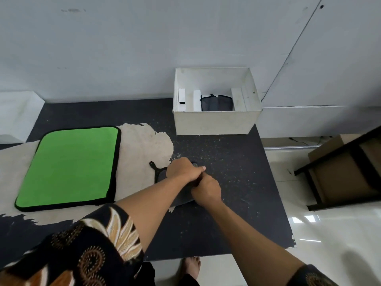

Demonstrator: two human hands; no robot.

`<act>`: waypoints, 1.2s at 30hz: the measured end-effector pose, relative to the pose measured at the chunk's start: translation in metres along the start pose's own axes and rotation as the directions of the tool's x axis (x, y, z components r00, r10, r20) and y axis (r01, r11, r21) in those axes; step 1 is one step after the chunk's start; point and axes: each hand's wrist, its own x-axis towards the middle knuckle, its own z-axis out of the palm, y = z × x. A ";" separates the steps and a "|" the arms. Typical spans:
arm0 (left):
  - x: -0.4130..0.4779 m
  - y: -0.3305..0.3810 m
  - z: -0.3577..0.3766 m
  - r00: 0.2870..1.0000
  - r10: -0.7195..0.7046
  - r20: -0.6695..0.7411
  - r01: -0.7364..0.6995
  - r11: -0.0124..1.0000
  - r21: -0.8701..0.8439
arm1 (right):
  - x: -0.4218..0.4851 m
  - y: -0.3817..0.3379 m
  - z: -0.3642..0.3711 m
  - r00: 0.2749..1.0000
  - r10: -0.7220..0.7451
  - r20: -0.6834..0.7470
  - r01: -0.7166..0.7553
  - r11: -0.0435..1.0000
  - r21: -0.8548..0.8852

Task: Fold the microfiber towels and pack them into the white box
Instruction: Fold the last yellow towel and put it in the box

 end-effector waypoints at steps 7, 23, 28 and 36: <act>0.007 0.014 -0.008 0.998 -0.021 0.057 0.015 0.994 0.108 | -0.009 0.005 -0.002 0.993 -0.119 -0.014 0.118 0.992 -0.050; 0.020 -0.082 -0.058 0.959 -0.156 0.236 0.247 0.868 -0.430 | -0.038 -0.032 0.037 0.858 -0.514 0.010 0.507 0.842 -0.183; 0.023 -0.108 -0.048 0.964 -0.138 0.227 0.228 0.869 -0.439 | -0.042 -0.029 0.054 0.839 -0.532 0.116 0.540 0.783 -0.311; 0.022 -0.121 -0.040 0.984 -0.111 0.137 0.163 0.867 -0.472 | -0.043 -0.029 0.065 0.802 -0.571 0.174 0.592 0.726 -0.350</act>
